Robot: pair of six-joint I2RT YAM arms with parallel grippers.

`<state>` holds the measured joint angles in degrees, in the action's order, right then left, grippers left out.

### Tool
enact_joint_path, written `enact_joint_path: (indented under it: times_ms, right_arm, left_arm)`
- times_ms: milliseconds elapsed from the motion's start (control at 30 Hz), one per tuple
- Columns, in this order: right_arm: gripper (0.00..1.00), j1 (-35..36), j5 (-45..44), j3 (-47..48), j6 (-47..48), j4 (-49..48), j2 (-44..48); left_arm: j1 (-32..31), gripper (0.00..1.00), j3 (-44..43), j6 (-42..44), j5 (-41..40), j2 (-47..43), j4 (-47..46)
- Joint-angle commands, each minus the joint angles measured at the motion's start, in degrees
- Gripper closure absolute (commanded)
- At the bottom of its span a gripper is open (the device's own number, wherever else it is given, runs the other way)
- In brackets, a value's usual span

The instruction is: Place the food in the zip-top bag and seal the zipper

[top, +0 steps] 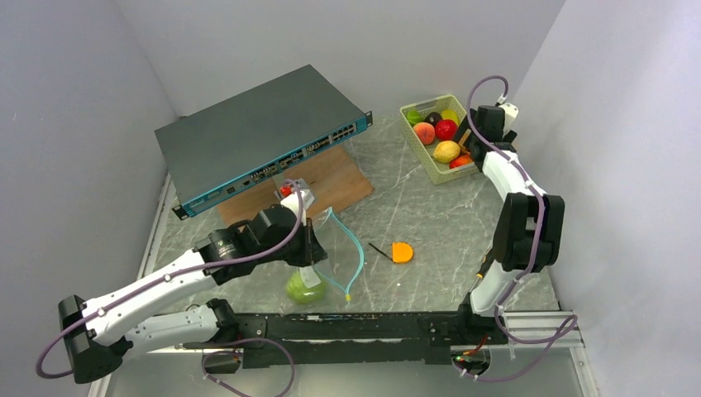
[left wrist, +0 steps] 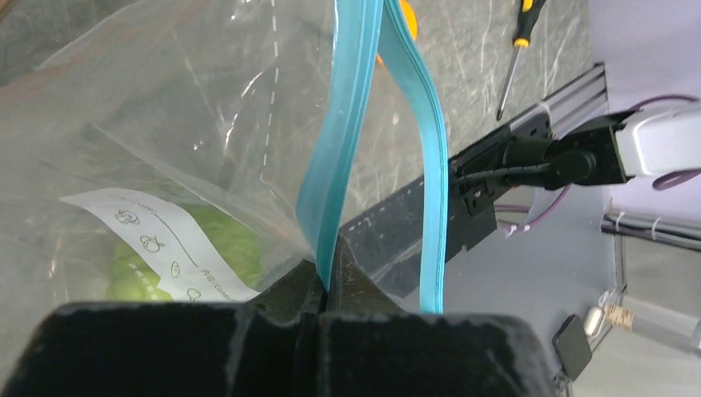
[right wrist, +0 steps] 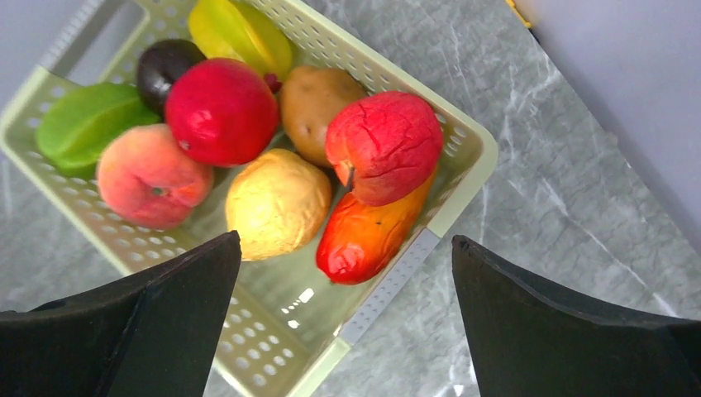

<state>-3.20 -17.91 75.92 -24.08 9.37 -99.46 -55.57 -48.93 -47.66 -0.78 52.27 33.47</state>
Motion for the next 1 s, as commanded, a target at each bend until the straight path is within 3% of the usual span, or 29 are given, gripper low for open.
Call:
enact_joint_path:
  times_ms: [0,200,333,400,600,833,967]
  right_arm:
    - [0.00,-1.24,3.45,2.30,6.54,-2.69,-1.93]
    - [0.00,-2.97,1.88,7.77,10.36,2.54,-6.13]
    - [0.00,-4.69,3.01,9.91,6.38,2.35,-8.64]
    - [0.02,-5.20,5.98,15.01,2.30,5.06,-12.35]
    - [0.10,-4.55,2.78,35.92,-2.00,23.87,-25.37]
    - [0.12,-4.46,2.56,32.00,-2.94,22.73,-25.21]
    - [0.22,-4.14,2.93,30.55,-1.36,20.91,-25.27]
  left_arm:
    - [0.20,1.00,-4.93,3.77,3.98,2.89,5.24]
    - [0.20,1.00,-1.85,0.16,6.73,1.27,4.57]
    - [0.42,1.00,1.80,-3.66,4.98,-0.67,1.66]
    - [0.42,1.00,2.10,-4.12,3.79,-0.41,1.02]
    - [0.46,1.00,-3.36,-6.62,-0.58,4.23,5.97]
    - [0.44,1.00,-4.94,-5.42,1.98,6.71,2.75]
    - [0.42,1.00,-5.93,-5.46,1.44,7.75,3.80]
